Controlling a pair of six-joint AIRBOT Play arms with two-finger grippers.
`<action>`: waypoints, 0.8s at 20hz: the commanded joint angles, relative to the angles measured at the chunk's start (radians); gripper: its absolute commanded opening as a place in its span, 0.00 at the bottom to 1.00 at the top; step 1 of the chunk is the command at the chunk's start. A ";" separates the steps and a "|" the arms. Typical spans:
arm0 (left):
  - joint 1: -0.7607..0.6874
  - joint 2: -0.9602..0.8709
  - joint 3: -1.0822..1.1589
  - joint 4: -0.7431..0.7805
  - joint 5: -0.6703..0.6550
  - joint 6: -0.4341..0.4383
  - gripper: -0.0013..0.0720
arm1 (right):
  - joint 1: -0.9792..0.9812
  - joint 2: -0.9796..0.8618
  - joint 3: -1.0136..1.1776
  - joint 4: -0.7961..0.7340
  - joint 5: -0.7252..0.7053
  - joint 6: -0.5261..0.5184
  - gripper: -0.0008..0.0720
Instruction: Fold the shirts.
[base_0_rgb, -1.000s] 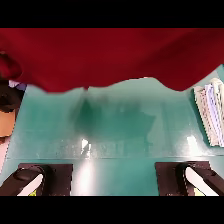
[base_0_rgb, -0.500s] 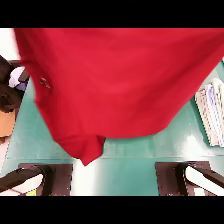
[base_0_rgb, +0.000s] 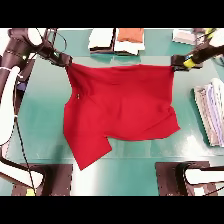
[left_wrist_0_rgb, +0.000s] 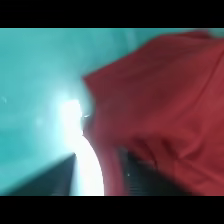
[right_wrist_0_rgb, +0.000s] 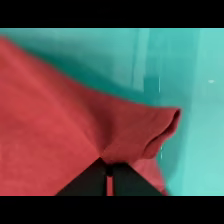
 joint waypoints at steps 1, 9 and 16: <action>0.030 -0.035 0.001 0.005 -0.063 -0.022 0.57 | 0.023 -0.096 0.053 0.037 -0.014 -0.001 0.53; 0.071 0.272 -0.360 -0.031 -0.133 -0.082 0.57 | -0.045 0.134 -0.196 0.042 0.060 -0.071 0.56; 0.071 0.612 -0.936 -0.056 -0.022 -0.153 0.57 | -0.221 0.490 -0.773 0.043 0.085 -0.070 0.71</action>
